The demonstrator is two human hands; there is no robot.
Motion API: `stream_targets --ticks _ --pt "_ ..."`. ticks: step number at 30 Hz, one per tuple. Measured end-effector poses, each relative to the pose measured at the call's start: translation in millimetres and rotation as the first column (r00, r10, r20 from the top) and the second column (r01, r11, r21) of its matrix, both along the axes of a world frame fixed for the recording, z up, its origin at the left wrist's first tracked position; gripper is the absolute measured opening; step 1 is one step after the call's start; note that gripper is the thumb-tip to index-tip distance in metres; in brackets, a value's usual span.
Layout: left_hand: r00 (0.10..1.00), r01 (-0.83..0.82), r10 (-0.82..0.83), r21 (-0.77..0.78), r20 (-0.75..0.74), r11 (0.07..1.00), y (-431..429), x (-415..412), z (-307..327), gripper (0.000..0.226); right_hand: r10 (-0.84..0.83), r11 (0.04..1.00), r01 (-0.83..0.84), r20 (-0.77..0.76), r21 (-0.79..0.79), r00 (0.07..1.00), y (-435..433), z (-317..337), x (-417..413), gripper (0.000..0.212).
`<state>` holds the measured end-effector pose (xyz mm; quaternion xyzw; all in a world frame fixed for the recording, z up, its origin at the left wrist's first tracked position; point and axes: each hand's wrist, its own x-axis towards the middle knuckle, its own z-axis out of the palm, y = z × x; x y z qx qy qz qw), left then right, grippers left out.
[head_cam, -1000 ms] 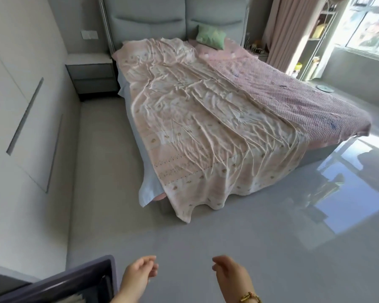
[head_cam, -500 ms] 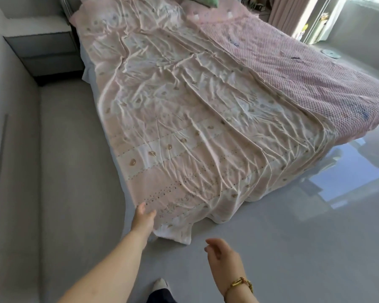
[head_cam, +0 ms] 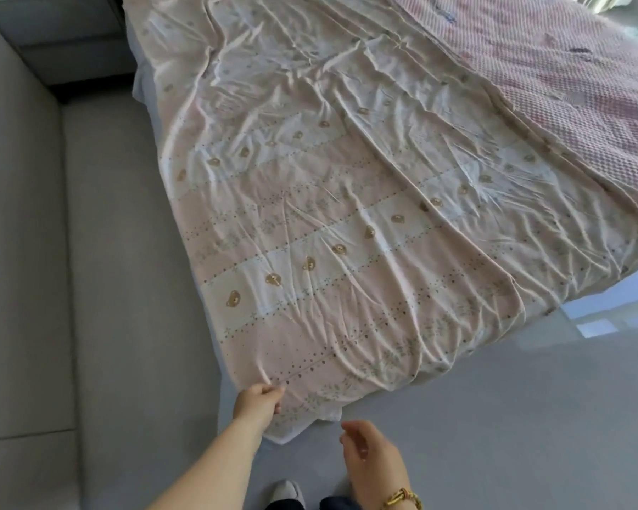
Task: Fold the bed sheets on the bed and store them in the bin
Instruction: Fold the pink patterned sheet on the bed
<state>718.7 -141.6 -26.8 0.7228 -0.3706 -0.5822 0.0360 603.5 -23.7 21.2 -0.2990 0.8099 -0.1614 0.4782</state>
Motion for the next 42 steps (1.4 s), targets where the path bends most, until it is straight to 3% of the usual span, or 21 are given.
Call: stream_targets --ticks 2,4,6,8,10,12,14,18,22,25,29,33,37,39,40,41,42 --pt "0.998 0.043 -0.041 -0.042 0.038 0.998 3 -4 5 0.020 0.040 0.999 -0.040 0.016 0.004 0.999 -6 -4 0 0.027" --pt "0.989 -0.032 0.053 -0.155 0.136 0.987 2 2 6 0.014 0.089 0.996 -0.089 0.006 0.025 0.996 -10 -11 2 0.017" --pt "0.963 -0.194 0.216 -0.138 0.162 0.971 -3 15 5 0.054 0.116 0.993 -0.116 0.000 0.025 0.993 -15 -14 6 0.016" --pt "0.948 -0.298 0.302 -0.050 0.105 0.953 -8 24 0 0.065 0.117 0.992 -0.118 0.012 0.048 0.993 -18 -17 11 0.017" --pt "0.962 -0.256 0.258 -0.035 0.090 0.966 -10 27 -5 0.045 0.114 0.991 -0.115 0.026 0.071 0.993 -16 -19 15 0.014" --pt "0.975 -0.148 0.161 -0.093 0.154 0.985 -8 29 -4 0.008 0.106 0.989 -0.109 0.036 0.097 0.994 -13 -22 20 0.019" --pt "0.986 -0.056 0.078 -0.146 0.150 0.988 -7 28 -6 0.028 0.098 0.989 -0.103 0.048 0.110 0.994 -13 -23 25 0.026" --pt "0.999 -0.043 0.044 -0.146 0.003 0.988 -6 25 14 0.018 0.079 0.996 -0.079 -0.001 0.047 0.997 -16 -21 37 0.035" --pt "0.951 -0.112 0.067 -0.134 -0.301 0.985 0 19 58 0.014 0.098 0.989 -0.110 -0.115 -0.100 0.989 -33 -8 62 0.070" --pt "0.917 -0.111 0.022 -0.201 -0.398 0.973 -5 9 101 0.015 -0.027 0.987 -0.002 -0.179 -0.163 0.983 -58 8 77 0.084" --pt "0.852 -0.168 0.010 -0.256 -0.524 0.952 -14 8 150 0.020 -0.378 0.913 0.336 -0.169 -0.232 0.910 -71 24 52 0.049" --pt "0.790 -0.257 0.070 -0.225 -0.609 0.940 -20 13 173 0.020 -0.262 0.964 0.217 -0.396 -0.156 0.880 -40 45 6 0.033" --pt "0.767 -0.312 0.114 -0.211 -0.632 0.926 -20 9 183 0.019 -0.276 0.961 0.253 -0.470 -0.114 0.838 8 74 -33 0.022" --pt "0.808 -0.311 0.104 -0.269 -0.580 0.911 -23 9 173 0.016 -0.239 0.971 0.214 -0.452 -0.108 0.860 18 84 -44 0.022" --pt "0.868 -0.260 0.044 -0.379 -0.494 0.888 -22 10 167 0.012 -0.234 0.972 0.199 -0.450 -0.124 0.862 22 92 -50 0.023" --pt "0.930 -0.150 -0.058 -0.517 -0.364 0.842 -17 5 166 0.010 -0.240 0.970 0.192 -0.456 -0.149 0.857 28 103 -57 0.022" --pt "0.966 0.014 -0.183 -0.672 -0.182 0.740 -9 3 165 0.022 -0.232 0.971 0.171 -0.462 -0.170 0.856 30 112 -61 0.021"
